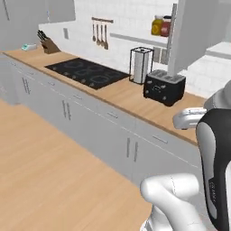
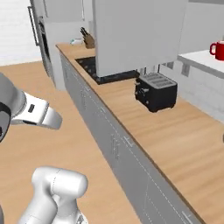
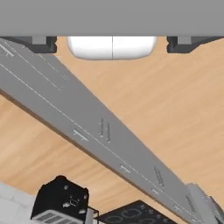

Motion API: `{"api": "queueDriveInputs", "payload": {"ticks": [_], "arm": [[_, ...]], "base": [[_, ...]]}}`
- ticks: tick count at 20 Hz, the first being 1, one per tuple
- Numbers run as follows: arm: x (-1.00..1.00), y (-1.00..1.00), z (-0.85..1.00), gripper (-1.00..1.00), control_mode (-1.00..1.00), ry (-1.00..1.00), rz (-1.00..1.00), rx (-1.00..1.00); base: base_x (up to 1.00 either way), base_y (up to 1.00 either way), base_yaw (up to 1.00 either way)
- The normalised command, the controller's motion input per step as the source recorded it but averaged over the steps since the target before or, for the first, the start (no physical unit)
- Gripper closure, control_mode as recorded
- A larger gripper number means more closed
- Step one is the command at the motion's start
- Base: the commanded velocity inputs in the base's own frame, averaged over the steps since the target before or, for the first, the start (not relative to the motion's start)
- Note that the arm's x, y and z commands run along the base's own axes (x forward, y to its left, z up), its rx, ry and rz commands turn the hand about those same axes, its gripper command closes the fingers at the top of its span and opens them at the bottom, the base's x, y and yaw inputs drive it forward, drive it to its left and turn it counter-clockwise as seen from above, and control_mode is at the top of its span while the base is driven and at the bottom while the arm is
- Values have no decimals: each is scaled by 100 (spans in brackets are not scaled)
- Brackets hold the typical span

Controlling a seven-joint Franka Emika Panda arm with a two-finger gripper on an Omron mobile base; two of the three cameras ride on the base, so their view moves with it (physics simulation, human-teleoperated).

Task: Gather all objects into one cabinet and sort the glasses and bowls to opposite sides.

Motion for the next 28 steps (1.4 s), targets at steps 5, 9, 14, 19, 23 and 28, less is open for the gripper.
{"api": "queueDriveInputs", "payload": {"ticks": [5,9,14,19,23,28], "arm": [[0,0,0,-100,100,0,0,0],[0,0,0,-100,100,0,0,0],[0,0,0,-100,100,0,0,0],[0,0,0,-100,100,0,0,0],[0,0,0,-100,100,0,0,0],[0,0,0,-100,100,0,0,0]], "base": [[-2,0,79],[0,0,79],[0,-1,60],[0,-11,48],[5,-2,30],[63,-29,-12]]}}
